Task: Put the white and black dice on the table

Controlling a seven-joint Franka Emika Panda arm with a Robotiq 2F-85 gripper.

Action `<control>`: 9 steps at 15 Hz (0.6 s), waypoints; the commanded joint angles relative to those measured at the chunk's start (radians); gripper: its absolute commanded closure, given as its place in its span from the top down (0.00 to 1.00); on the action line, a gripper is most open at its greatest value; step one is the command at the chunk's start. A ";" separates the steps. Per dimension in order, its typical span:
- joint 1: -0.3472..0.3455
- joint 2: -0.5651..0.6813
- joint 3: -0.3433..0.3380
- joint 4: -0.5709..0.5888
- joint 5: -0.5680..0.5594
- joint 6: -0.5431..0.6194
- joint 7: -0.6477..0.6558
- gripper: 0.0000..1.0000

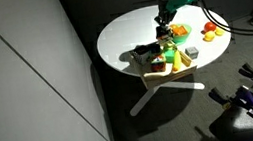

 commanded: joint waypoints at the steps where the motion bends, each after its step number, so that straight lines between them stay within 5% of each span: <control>1: -0.032 -0.061 0.012 -0.036 0.016 -0.046 -0.025 0.05; 9: -0.076 -0.141 0.006 -0.100 0.017 -0.095 -0.040 0.05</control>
